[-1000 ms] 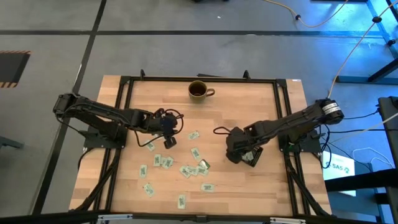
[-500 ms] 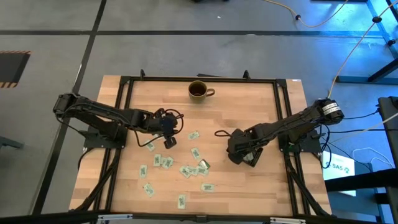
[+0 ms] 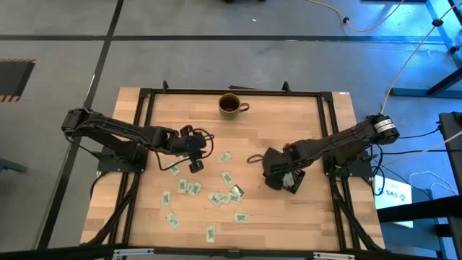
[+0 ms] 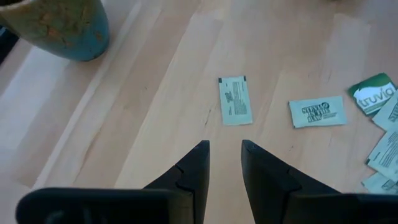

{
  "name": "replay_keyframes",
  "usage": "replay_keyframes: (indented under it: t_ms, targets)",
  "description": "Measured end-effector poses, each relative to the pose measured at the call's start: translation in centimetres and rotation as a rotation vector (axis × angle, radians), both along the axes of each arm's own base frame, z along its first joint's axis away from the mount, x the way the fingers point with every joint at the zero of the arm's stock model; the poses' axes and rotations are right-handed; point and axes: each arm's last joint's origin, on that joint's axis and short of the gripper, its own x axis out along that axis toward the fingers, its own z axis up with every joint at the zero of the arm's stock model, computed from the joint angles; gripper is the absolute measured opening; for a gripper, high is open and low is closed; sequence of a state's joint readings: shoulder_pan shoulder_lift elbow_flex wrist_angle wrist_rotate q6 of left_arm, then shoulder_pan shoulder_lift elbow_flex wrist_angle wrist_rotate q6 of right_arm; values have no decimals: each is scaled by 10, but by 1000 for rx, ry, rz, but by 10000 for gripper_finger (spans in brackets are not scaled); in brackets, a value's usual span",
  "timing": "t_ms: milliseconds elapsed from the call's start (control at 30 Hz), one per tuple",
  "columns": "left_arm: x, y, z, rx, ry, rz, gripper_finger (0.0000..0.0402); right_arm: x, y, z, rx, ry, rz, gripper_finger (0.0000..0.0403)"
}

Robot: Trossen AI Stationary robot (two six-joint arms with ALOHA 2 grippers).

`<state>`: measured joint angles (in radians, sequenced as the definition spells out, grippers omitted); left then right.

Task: Pick and place Stevia / Truvia into bins
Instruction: Put the stevia packet into the black bin

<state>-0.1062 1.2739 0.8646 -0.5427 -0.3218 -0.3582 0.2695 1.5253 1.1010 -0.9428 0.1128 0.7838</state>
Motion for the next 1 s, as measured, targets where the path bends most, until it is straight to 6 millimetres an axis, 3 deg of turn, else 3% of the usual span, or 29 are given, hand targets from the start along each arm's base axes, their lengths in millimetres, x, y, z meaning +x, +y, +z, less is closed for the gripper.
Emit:
replay_keyframes:
  t_ms: [200, 333, 667, 833, 1000]
  targets:
    - [0, 0, 0, 8, 2, -3, 86, 38, -3, 16, -129, -374, 229, 108]
    - [0, 2, 0, 25, -1, 15, 86, 62, -18, 10, -216, -476, 292, 108]
    - [0, 2, 0, 26, 0, 16, 86, 110, -53, -43, -273, -527, 351, 108]
    - [0, 2, 0, 26, 0, 16, 86, 118, -67, -77, -242, -453, 336, 108]
    - [0, 2, 0, 28, 1, 14, 86, 122, -70, -96, -218, -433, 344, 108]
